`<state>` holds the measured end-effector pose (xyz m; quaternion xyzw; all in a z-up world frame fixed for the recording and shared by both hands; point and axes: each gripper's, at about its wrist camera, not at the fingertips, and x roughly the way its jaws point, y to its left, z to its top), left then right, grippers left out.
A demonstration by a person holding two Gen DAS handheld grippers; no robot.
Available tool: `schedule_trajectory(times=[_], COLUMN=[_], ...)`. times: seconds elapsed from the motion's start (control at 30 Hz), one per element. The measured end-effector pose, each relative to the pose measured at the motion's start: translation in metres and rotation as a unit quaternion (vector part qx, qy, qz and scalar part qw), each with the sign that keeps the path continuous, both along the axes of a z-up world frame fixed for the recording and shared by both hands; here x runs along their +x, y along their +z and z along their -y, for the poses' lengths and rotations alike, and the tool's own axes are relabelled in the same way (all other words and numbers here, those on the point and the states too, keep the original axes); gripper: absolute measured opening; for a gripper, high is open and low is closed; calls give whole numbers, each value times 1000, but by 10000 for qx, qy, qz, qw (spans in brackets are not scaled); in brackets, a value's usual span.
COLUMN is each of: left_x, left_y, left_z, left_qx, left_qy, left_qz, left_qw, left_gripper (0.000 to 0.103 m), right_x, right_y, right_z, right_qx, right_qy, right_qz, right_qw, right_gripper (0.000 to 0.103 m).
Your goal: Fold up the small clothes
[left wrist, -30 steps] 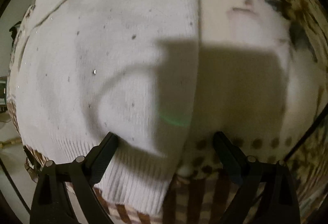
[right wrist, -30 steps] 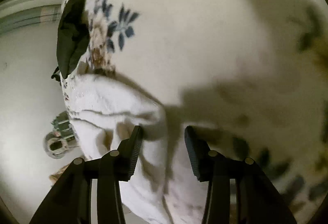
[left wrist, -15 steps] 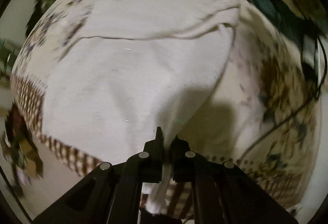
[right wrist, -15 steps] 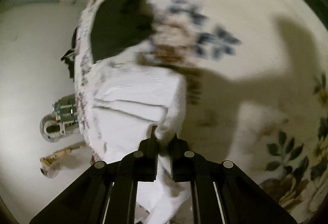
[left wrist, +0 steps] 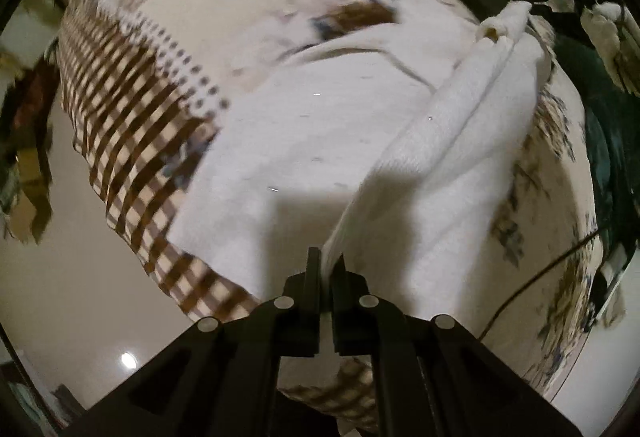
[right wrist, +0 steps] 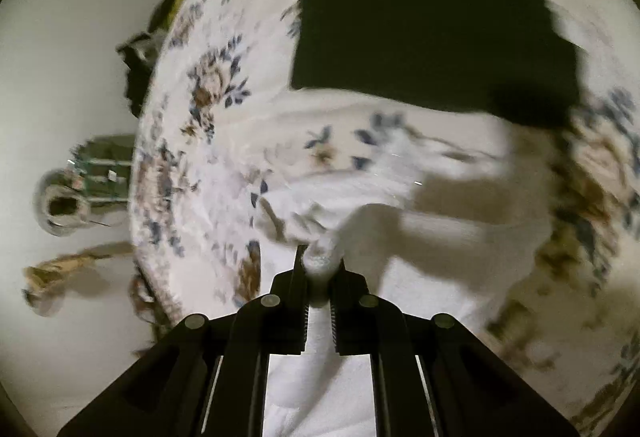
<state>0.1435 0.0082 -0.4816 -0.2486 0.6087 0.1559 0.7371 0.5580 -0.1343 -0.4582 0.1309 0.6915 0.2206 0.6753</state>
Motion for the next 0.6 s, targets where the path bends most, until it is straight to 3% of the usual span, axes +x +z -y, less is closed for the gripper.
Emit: schedule_trajectory(times=[0.13, 0.27, 0.47, 0.6], left_x=[-2, -2, 0, -3], left_y=[-24, -44, -66, -80], left_z=[-42, -77, -120, -141], left_qx=[-279, -478, -536, -349], left_qy=[163, 233, 327, 347], left_qz=[-88, -153, -225, -423], left_qw=[9994, 9985, 9978, 9979], left_gripper=[2, 2, 2, 0], right_x=[8, 11, 13, 20], right_y=[-25, -42, -62, -71], right_z=[-70, -114, -151, -156], right_qx=[-525, -861, -1185, -1311], right_qy=[119, 207, 158, 2], right_qz=[-8, -12, 24, 21], right_qw=[9985, 9961, 9928, 9914], right_gripper=[8, 8, 8, 9])
